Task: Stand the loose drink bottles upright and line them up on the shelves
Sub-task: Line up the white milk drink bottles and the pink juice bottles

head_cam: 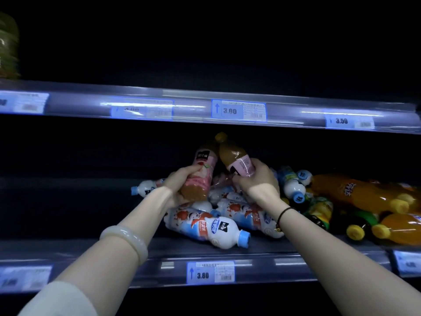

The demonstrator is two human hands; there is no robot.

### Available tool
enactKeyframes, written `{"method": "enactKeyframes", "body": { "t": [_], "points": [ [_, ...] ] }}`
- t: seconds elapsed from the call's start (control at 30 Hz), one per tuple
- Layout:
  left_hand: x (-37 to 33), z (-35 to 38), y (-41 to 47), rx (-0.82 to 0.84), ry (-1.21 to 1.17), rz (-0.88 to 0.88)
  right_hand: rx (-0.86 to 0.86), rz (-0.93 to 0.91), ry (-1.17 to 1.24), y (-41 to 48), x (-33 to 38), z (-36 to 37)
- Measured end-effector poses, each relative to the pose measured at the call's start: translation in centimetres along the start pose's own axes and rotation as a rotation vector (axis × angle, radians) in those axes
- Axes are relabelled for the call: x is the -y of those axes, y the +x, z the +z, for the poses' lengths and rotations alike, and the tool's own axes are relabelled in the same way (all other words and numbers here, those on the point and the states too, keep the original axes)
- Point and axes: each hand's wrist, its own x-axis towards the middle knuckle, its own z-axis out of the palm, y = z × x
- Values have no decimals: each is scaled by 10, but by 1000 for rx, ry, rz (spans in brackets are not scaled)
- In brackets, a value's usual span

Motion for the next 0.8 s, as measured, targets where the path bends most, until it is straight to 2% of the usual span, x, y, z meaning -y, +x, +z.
{"method": "enactKeyframes", "body": {
  "t": [0.13, 0.27, 0.4, 0.57, 0.7, 0.8],
  "points": [
    [2, 11, -23, 131, 58, -34, 11, 52, 286, -14, 3, 1],
    [1, 29, -42, 147, 80, -16, 38, 73, 548, -33, 15, -9],
    [3, 26, -65, 215, 81, 58, 143, 243, 851, -57, 20, -25],
    [16, 19, -96, 347, 210, 112, 231, 181, 884, -96, 14, -32],
    [24, 26, -121, 311, 259, 188, 190, 101, 877, -125, 14, -38],
    [22, 31, -137, 352, 228, 278, 146, 26, 901, -136, 22, -50]
  ]
}}
